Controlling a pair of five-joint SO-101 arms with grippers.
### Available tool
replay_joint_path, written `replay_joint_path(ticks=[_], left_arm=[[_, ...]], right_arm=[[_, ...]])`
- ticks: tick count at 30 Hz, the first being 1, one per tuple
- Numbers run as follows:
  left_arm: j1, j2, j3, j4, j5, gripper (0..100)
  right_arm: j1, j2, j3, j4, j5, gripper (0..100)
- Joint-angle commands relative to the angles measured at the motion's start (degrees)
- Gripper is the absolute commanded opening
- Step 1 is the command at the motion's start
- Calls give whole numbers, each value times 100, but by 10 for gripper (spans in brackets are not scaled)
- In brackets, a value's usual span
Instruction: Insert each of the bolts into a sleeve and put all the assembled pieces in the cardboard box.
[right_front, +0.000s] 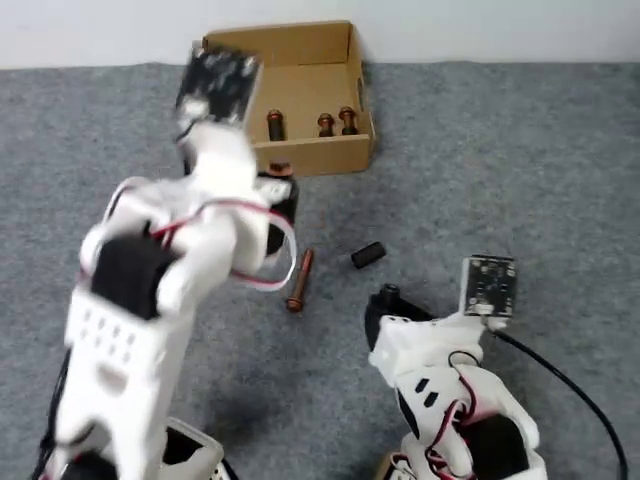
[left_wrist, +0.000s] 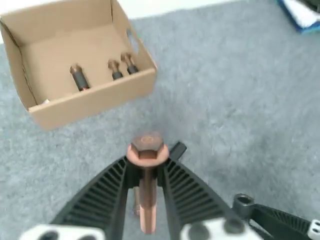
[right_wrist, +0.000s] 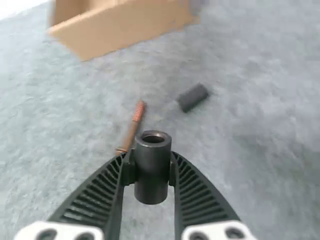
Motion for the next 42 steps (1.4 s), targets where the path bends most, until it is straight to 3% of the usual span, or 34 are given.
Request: replay_joint_path(ticks=[1,8,13,20,28,42], left_arm=[[-62,-1257,1174,-818,-53,4],[105,-3789,3881,-2875,-44,4],[554,-5618,5481,-3701,-44,5],[730,-7077,6273,-3569,440,5],[879,-7095,6281,-3437,932,5],[879,-7095,6747,-3138,932,5]], right_arm=[[-382,-48,-105,-497,448,8],[-1130,-48,-97,-901,1380,8],[-1552,-48,-97,-1218,2716,8],[-2141,4,-62,-1727,3411,8],[-2255,4,-62,-1727,3631,8],[-2229,4,-97,-2114,3754,8]])
